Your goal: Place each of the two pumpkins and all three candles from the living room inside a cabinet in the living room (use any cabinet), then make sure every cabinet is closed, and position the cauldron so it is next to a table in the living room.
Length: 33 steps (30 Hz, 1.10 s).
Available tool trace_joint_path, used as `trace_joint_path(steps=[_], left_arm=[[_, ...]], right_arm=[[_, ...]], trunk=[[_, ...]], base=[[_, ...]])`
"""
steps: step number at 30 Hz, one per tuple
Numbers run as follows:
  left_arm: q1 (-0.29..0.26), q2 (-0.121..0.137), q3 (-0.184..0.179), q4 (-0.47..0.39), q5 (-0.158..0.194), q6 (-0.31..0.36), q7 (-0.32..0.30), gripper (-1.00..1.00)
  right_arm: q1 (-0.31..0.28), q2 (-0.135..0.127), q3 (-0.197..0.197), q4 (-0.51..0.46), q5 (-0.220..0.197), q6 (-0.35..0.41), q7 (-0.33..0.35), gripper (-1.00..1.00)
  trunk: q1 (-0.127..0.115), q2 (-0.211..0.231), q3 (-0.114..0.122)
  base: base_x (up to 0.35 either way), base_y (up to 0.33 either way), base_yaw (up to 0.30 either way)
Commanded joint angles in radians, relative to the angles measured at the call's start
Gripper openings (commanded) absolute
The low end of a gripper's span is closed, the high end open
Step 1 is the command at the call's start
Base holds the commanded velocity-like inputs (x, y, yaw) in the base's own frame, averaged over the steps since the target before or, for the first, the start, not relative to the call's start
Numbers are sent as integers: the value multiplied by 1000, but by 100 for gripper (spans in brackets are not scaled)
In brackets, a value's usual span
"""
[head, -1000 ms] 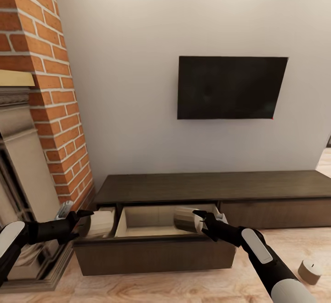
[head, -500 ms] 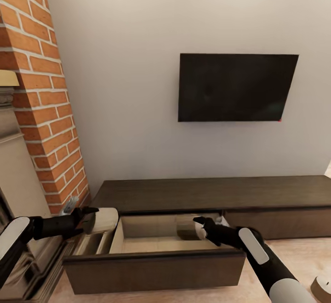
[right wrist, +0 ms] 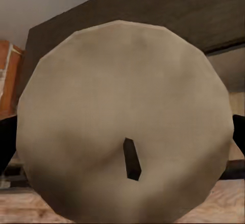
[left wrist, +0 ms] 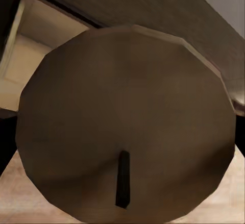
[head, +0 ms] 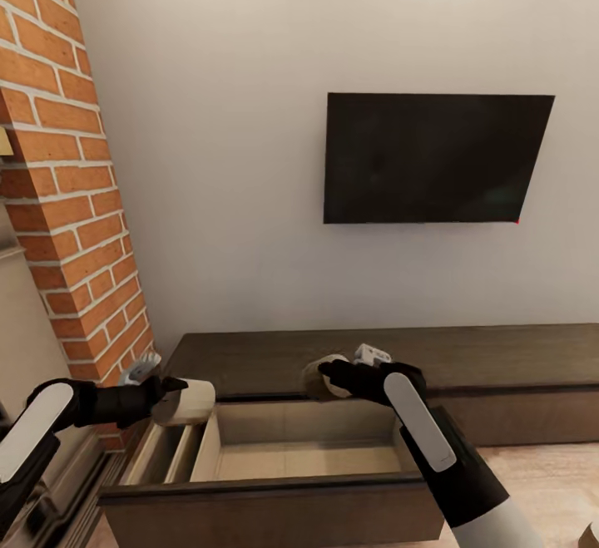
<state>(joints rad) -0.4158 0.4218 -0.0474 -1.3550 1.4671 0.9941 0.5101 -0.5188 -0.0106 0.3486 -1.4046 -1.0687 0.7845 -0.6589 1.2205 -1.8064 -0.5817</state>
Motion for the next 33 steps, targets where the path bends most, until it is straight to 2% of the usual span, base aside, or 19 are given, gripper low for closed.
trace_joint_path(steps=[1, 4, 7, 10, 12, 14, 16, 17, 19, 20, 23, 29, 33], left_arm=[[0, -4, -4, -20, 14, -4, 45, -100], [0, -35, -32, -78, 5, -4, 191, -100], [-1, -57, -45, -115, 3, -4, 322, -100], [-2, -83, -61, -129, 3, -4, 368, -100], [-3, -117, -101, -147, -1, -3, 393, -100], [-5, -142, -131, -156, -15, -3, 423, -100], [-6, -189, -153, -163, -39, -4, 467, -100], [-7, -222, -159, -166, -68, -4, 503, -100], [-7, -260, -164, -166, -120, -3, 548, -100], [-7, -271, -165, -166, -135, -3, 557, -100], [-6, -290, -167, -167, -155, -3, 569, -100], [-6, -292, -168, -166, -161, -3, 568, -100], [-6, -290, -170, -165, -162, -3, 567, -100]], right_arm=[[-2, 10, 14, -2, 8, 15, -28, -100], [-2, 41, 34, 2, 8, 61, -129, -100], [-3, 83, 41, 18, 6, 76, -200, -100], [-5, 102, 79, 31, 4, 84, -252, -100], [-6, 112, 106, 34, 2, 83, -325, -100], [-6, 134, 115, 45, 1, 81, -371, -100], [-9, 158, 119, 91, -6, 78, -395, -100], [-14, 165, 121, 120, -16, 75, -402, -100], [-20, 169, 122, 141, -27, 74, -409, -100], [-21, 170, 123, 144, -29, 73, -410, -100], [-22, 171, 124, 151, -32, 73, -412, -100], [-23, 172, 133, 153, -32, 73, -413, -100], [-23, 172, 182, 134, -33, 68, -409, -100]], trunk=[[0, -1, -1], [0, -1, -1], [0, -1, -1], [0, -1, -1], [0, -1, -1], [0, -1, -1], [0, -1, -1], [0, -1, -1], [0, -1, -1], [0, -1, -1], [0, -1, -1], [0, -1, -1], [0, -1, -1]], base=[[15, 0, 0], [5, 0, 0], [1, 0, 0], [0, 0, 0], [18, 0, 0], [62, 0, 0], [81, 0, 0], [44, 0, 0], [21, 0, 0], [9, 0, 0], [4, 0, 0], [98, 0, 0], [272, 61, 0]])
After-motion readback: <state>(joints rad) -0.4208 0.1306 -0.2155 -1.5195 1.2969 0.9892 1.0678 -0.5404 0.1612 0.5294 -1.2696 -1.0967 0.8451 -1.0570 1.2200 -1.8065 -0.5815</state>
